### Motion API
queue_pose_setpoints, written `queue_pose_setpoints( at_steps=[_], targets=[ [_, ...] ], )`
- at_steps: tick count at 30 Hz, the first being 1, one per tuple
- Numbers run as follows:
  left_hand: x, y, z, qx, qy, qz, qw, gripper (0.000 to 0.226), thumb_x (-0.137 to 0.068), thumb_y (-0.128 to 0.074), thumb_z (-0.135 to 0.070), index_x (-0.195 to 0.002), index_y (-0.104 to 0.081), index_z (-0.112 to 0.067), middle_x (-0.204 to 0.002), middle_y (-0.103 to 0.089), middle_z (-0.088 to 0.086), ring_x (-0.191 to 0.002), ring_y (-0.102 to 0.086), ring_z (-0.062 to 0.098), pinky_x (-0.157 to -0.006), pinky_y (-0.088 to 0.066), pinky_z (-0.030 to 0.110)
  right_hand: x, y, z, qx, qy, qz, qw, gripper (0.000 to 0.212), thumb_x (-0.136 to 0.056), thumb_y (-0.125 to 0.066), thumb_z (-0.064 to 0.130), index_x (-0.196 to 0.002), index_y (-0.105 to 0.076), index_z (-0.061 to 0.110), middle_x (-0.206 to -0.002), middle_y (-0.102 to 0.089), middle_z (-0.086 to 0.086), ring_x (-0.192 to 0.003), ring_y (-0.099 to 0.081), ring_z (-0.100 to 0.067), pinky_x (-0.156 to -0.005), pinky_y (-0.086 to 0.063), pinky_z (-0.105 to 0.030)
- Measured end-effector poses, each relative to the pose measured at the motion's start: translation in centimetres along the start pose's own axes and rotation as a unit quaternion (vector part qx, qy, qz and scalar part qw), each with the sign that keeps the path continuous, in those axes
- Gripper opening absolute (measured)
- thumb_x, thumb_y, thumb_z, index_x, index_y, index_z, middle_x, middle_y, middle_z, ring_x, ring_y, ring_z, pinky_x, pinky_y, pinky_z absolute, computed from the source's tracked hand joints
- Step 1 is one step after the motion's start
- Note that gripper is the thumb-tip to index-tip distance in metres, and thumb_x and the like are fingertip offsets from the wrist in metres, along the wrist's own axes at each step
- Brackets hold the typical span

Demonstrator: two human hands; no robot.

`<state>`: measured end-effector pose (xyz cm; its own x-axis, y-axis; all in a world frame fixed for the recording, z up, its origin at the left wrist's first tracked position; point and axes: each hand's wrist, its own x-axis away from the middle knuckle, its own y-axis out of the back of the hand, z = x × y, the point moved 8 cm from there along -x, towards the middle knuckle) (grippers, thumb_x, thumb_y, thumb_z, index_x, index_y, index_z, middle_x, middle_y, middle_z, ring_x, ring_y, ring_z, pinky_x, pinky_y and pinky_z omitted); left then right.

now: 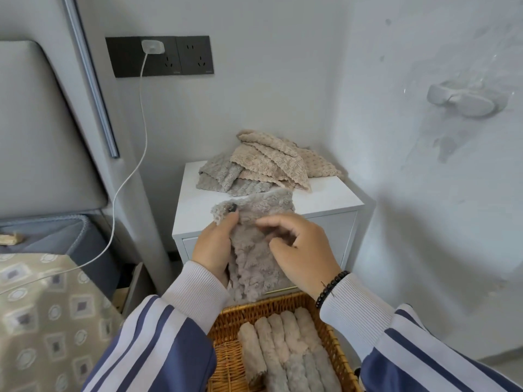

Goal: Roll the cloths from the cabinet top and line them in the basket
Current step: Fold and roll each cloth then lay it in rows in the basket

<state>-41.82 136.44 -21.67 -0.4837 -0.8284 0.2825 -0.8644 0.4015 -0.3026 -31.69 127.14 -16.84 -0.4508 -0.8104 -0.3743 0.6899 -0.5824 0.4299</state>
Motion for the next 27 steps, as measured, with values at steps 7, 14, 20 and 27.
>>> queue_pose_setpoints(
  at_steps=[7, 14, 20, 27],
  targets=[
    [0.2, 2.1, -0.9, 0.071, 0.002, -0.045, 0.996, 0.034, -0.092, -0.060, -0.040, -0.112, -0.066, -0.013, -0.096, -0.075, 0.012, -0.089, -0.072, 0.031, -0.090, -0.053, 0.050, -0.6, 0.0, -3.3, -0.098, -0.192, 0.039, 0.976, 0.051, -0.079, -0.074, 0.039, -0.122, -0.049, 0.026, -0.114, -0.054, 0.013, -0.100, -0.055, -0.005, -0.077, -0.045, -0.019],
    [0.6, 4.0, -2.0, 0.023, -0.024, -0.017, 0.999, 0.032, -0.086, -0.068, -0.026, -0.109, -0.067, -0.004, -0.104, -0.071, 0.020, -0.097, -0.069, 0.037, -0.088, -0.054, 0.049, -0.8, -0.3, -2.3, -0.074, -0.162, 0.090, 0.980, 0.021, -0.085, -0.070, 0.033, -0.104, -0.063, 0.024, -0.080, -0.070, 0.002, -0.059, -0.060, -0.012, -0.055, -0.048, -0.022],
    [1.1, 4.4, -2.2, -0.200, -0.054, 0.119, 0.971, 0.078, -0.028, -0.095, -0.045, -0.099, -0.075, -0.018, -0.101, -0.073, 0.014, -0.092, -0.071, 0.031, -0.083, -0.055, 0.040, 0.2, -0.8, -2.6, 0.038, -0.170, 0.235, 0.956, 0.043, -0.080, -0.074, 0.039, -0.117, -0.059, 0.023, -0.079, -0.066, -0.015, -0.054, -0.057, -0.018, -0.054, -0.051, -0.031],
    [2.4, 2.9, -0.2, -0.247, 0.001, 0.197, 0.949, 0.047, -0.052, -0.092, -0.037, -0.088, -0.075, -0.011, -0.095, -0.074, 0.013, -0.085, -0.072, 0.025, -0.077, -0.058, 0.034, -0.1, 0.6, -1.5, 0.026, -0.161, 0.215, 0.963, 0.044, -0.074, -0.079, 0.033, -0.113, -0.059, 0.027, -0.114, -0.057, 0.014, -0.104, -0.057, -0.005, -0.087, -0.045, -0.021]
  ],
)
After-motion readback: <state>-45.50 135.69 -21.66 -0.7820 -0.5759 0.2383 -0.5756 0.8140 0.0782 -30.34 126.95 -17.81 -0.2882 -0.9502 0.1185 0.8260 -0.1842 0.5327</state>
